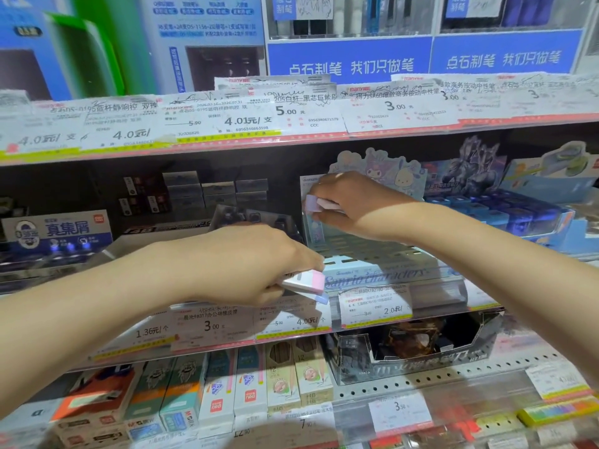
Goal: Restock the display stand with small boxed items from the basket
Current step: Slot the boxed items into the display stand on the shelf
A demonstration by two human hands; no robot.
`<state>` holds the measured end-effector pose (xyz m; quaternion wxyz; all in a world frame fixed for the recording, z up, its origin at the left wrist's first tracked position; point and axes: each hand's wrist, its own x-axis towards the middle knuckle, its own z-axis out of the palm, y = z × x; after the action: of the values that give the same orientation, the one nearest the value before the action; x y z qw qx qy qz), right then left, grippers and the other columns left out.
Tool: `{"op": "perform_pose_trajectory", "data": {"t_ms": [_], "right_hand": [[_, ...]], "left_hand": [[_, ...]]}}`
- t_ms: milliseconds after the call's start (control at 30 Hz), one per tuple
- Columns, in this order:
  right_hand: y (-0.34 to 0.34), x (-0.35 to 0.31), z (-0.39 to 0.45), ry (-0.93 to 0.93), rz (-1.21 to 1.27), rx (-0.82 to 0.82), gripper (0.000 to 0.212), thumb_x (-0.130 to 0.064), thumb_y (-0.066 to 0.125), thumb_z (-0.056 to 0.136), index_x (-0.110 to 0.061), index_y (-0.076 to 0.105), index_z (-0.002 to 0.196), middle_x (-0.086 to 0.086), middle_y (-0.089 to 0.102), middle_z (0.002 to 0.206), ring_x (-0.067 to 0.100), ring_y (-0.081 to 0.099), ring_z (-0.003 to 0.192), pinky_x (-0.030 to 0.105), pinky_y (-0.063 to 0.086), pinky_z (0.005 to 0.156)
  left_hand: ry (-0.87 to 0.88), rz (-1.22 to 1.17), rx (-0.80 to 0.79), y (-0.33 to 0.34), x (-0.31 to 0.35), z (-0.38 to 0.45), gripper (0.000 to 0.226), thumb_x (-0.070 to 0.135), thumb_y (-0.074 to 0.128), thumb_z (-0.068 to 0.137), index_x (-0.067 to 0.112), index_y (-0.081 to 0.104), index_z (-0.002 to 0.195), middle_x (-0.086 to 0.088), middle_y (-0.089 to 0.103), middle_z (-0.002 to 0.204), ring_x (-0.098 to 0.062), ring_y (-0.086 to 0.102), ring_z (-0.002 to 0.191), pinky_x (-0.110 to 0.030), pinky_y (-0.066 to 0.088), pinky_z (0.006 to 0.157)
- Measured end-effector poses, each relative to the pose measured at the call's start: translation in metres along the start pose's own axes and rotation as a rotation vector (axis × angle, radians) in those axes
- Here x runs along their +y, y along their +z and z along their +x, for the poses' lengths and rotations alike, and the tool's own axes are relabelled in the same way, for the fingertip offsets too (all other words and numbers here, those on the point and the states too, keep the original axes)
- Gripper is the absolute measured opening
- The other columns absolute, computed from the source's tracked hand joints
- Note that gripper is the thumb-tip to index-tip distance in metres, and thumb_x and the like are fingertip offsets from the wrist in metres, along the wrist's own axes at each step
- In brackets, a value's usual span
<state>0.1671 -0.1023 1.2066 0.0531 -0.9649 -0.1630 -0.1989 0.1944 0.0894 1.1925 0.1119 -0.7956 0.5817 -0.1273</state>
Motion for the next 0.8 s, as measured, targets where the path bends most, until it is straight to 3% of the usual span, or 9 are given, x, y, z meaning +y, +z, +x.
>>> {"op": "perform_pose_trajectory", "data": {"t_ms": [133,200,333,400,467,533,600,700,800], "right_hand": [[-0.002,0.001,-0.002,0.019,-0.011,-0.028,0.027,-0.016,0.050,0.089,-0.011,0.038,0.065,-0.002,0.034,0.064,0.013,0.034,0.057,0.032,0.025,0.058],[-0.005,0.002,-0.002,0.019,-0.011,-0.045,0.034,-0.015,0.051,0.088,-0.015,0.032,0.060,0.001,0.036,0.063,0.018,0.035,0.058,0.033,0.024,0.058],[-0.001,0.006,-0.004,0.059,-0.014,-0.068,0.021,-0.020,0.050,0.088,-0.011,0.048,0.069,0.009,0.048,0.072,0.028,0.045,0.069,0.035,0.034,0.062],[0.001,0.004,-0.003,0.094,0.020,-0.091,0.028,-0.023,0.050,0.088,-0.018,0.039,0.062,0.005,0.048,0.070,0.027,0.050,0.072,0.034,0.038,0.065],[-0.001,0.005,-0.002,0.131,0.139,-0.134,0.025,-0.026,0.052,0.088,-0.016,0.042,0.067,0.011,0.060,0.083,0.030,0.061,0.091,0.038,0.047,0.078],[-0.008,0.003,-0.005,0.150,0.240,-0.134,0.026,-0.029,0.054,0.088,-0.018,0.044,0.067,0.014,0.064,0.093,0.032,0.060,0.103,0.043,0.047,0.090],[-0.015,0.002,-0.014,0.169,0.366,-0.076,0.015,-0.034,0.057,0.087,-0.024,0.051,0.078,0.011,0.064,0.103,0.026,0.059,0.103,0.035,0.044,0.094],[-0.024,0.000,-0.033,0.196,0.569,-0.043,0.026,-0.038,0.059,0.083,-0.020,0.056,0.100,0.003,0.065,0.096,0.014,0.059,0.088,0.022,0.045,0.079],[-0.027,-0.008,-0.048,0.266,0.757,-0.072,0.026,-0.045,0.064,0.074,-0.019,0.068,0.073,0.008,0.059,0.062,0.012,0.044,0.060,0.020,0.035,0.057]], "left_hand": [[0.028,-0.060,0.036,0.006,-0.002,0.002,0.036,0.025,0.051,0.084,0.030,0.051,0.120,0.001,0.066,0.112,-0.024,0.064,0.097,-0.043,0.053,0.081],[0.000,-0.086,0.031,0.006,-0.002,0.001,0.036,0.025,0.049,0.084,0.031,0.051,0.120,0.004,0.065,0.116,-0.019,0.063,0.102,-0.041,0.051,0.086],[-0.065,-0.305,0.064,0.002,-0.004,-0.003,0.041,0.022,0.049,0.081,0.035,0.051,0.119,0.018,0.061,0.120,0.003,0.056,0.106,-0.021,0.045,0.091],[-0.049,-0.216,0.034,0.005,-0.002,-0.001,0.037,0.028,0.045,0.081,0.033,0.053,0.116,0.009,0.065,0.115,-0.012,0.062,0.103,-0.036,0.050,0.088],[-0.049,-0.195,0.044,0.003,0.004,-0.001,0.037,0.032,0.043,0.079,0.028,0.057,0.112,0.000,0.068,0.107,-0.024,0.065,0.095,-0.044,0.053,0.081],[-0.067,-0.265,0.072,0.000,0.006,-0.001,0.040,0.034,0.040,0.077,0.026,0.058,0.111,-0.001,0.068,0.105,-0.024,0.065,0.093,-0.044,0.052,0.080],[-0.073,-0.319,0.079,-0.004,0.008,-0.002,0.038,0.033,0.039,0.077,0.021,0.060,0.106,0.000,0.068,0.101,-0.020,0.064,0.091,-0.043,0.051,0.079],[-0.111,-0.463,0.189,-0.003,0.013,-0.003,0.011,0.018,0.052,0.085,0.010,0.060,0.084,-0.001,0.062,0.075,-0.009,0.055,0.067,-0.035,0.045,0.063],[-0.282,-0.686,0.349,-0.005,0.025,-0.006,0.027,0.019,0.061,0.087,0.012,0.049,0.064,0.006,0.045,0.052,-0.006,0.039,0.049,-0.019,0.028,0.049]]}}
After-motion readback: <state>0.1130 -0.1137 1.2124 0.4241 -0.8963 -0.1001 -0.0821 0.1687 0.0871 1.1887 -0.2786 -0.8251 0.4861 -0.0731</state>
